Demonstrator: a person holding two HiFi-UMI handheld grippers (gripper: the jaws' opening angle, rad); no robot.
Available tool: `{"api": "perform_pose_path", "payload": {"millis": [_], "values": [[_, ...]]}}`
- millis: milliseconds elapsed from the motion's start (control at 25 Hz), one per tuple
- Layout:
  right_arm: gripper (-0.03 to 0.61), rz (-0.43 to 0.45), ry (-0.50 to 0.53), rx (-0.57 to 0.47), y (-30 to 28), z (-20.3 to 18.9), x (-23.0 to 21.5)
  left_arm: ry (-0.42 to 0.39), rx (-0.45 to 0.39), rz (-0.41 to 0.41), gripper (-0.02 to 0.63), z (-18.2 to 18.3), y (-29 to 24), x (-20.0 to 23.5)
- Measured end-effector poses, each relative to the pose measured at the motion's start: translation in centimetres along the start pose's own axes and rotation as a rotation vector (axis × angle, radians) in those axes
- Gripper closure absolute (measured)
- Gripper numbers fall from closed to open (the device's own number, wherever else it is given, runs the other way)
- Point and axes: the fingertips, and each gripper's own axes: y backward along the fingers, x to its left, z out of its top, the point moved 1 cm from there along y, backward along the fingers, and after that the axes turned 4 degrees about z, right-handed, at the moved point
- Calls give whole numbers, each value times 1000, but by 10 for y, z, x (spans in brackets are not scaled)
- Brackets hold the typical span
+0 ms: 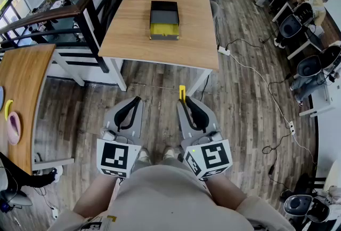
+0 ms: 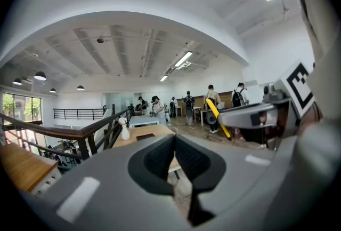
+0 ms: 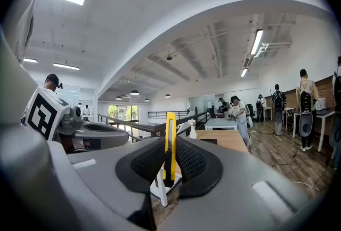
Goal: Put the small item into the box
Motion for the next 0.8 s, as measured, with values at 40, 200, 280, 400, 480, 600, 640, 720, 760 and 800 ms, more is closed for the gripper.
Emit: {"api": "perform_pose_path", "payload": {"millis": [40,200,280,400,480,600,640,720,760,800], "values": [[517,-1,-4,3,0,-1,0,3,2,-2,611,0,0,0],[517,-10,-19,-1,0,-3,-4,1,0,-5,611,3,-3,-1],[518,-13,-26,-2,-1,-3,-5,-5,-3,-4,611,4,-3,-1],[517,-11,-19,3,-2,-3,-7,17,6,-10,611,4,-5,-3],[517,-11,-14,5,-4,-3,-10,21,5,-14,611,4,-9,-3],[517,-7,-20,6,-4,-6,-15,21,9,-13,611,3,-14,-7],[517,-5,-22,7,-4,-7,-16,22,10,-13,611,3,-15,-8],[517,-5,-20,11,-3,-8,-22,19,11,-14,611,3,-19,-13],[517,-6,-18,13,-1,-9,-25,19,12,-15,611,3,-22,-15],[517,-7,-16,16,-1,-9,-29,22,14,-15,611,4,-24,-18]]}}
